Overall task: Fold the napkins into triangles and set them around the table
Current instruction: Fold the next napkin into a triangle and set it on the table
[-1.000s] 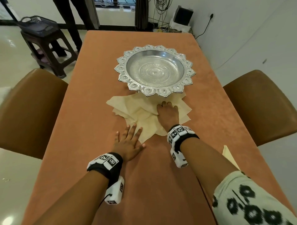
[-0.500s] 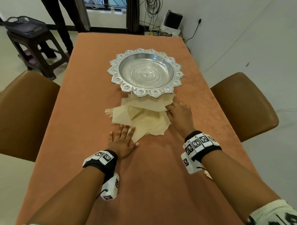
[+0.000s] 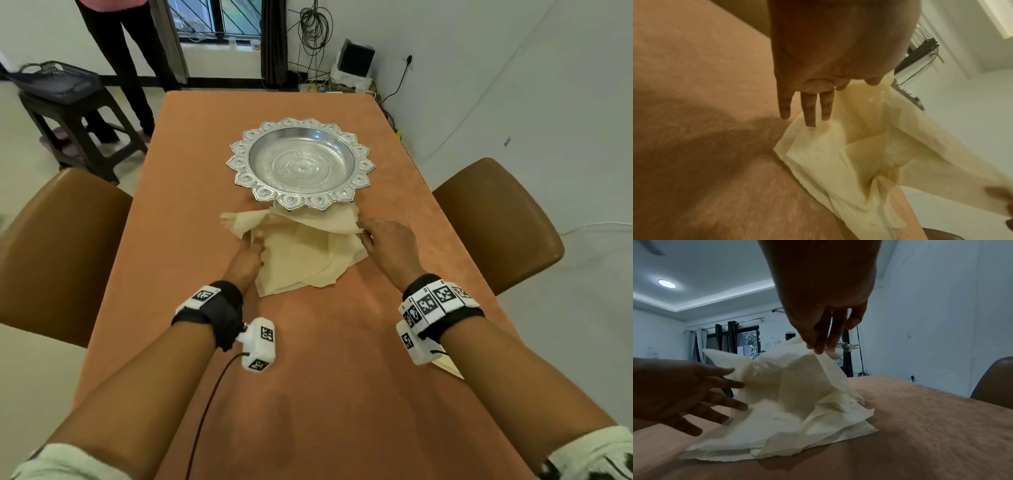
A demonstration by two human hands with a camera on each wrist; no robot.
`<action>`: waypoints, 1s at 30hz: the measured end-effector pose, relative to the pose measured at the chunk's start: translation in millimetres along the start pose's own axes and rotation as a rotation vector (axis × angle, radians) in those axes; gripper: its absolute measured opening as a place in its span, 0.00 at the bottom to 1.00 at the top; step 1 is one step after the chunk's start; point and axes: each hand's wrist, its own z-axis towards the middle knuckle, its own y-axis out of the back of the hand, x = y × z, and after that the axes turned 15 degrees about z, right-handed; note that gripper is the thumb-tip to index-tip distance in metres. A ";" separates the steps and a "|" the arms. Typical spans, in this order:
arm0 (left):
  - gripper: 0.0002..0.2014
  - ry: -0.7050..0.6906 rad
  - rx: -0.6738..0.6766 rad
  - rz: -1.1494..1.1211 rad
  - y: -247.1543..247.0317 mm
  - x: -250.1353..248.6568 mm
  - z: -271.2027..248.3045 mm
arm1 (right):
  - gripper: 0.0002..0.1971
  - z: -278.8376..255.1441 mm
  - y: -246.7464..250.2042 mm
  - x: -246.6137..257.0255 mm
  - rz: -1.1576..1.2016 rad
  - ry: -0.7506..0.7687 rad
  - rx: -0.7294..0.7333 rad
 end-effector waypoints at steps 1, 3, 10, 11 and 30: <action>0.29 0.010 0.018 0.060 0.8 5.1 8.9 | 0.09 -3.6 1.6 1.0 0.043 0.016 -0.063; 0.30 0.048 0.059 0.142 0.6 9.4 18.1 | 0.10 -10.7 4.3 4.4 0.080 0.078 -0.173; 0.28 0.068 0.080 0.329 -2.1 32.6 17.0 | 0.04 -33.4 3.1 -5.0 -0.056 0.173 -0.073; 0.27 0.060 0.082 0.327 -2.0 34.8 15.0 | 0.04 -36.2 3.4 -6.8 -0.055 0.159 -0.071; 0.19 -0.786 -0.475 1.380 -9.4 -4.6 -21.3 | 0.11 -65.5 -7.0 -4.7 0.073 0.436 -0.042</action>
